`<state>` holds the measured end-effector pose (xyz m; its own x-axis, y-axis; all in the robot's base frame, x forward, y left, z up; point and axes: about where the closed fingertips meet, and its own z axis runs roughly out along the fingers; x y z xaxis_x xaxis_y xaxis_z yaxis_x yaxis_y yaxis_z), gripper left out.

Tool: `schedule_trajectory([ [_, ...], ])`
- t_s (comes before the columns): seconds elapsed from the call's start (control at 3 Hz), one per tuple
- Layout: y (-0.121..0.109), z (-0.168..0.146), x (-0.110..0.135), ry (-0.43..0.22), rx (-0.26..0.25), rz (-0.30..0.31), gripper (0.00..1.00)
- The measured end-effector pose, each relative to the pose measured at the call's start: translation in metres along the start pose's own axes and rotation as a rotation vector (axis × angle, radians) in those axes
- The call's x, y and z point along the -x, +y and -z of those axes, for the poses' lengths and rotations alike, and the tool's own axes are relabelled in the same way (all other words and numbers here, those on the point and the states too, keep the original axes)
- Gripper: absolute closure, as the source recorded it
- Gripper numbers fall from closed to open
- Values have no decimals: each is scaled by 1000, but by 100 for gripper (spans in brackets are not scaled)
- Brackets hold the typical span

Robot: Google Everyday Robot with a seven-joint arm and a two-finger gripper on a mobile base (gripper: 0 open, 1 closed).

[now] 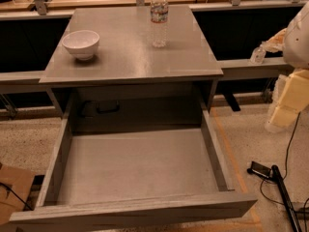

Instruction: Place water bottle into top drawer

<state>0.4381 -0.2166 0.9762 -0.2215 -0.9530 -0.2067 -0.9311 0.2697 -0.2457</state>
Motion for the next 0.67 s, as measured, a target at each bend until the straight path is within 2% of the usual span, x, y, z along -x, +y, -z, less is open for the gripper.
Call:
schedule_trajectory([
  [0.33,0,0,0,0,0,0,0],
  [0.67,-39,-24,15,-105,-38,-7,0],
])
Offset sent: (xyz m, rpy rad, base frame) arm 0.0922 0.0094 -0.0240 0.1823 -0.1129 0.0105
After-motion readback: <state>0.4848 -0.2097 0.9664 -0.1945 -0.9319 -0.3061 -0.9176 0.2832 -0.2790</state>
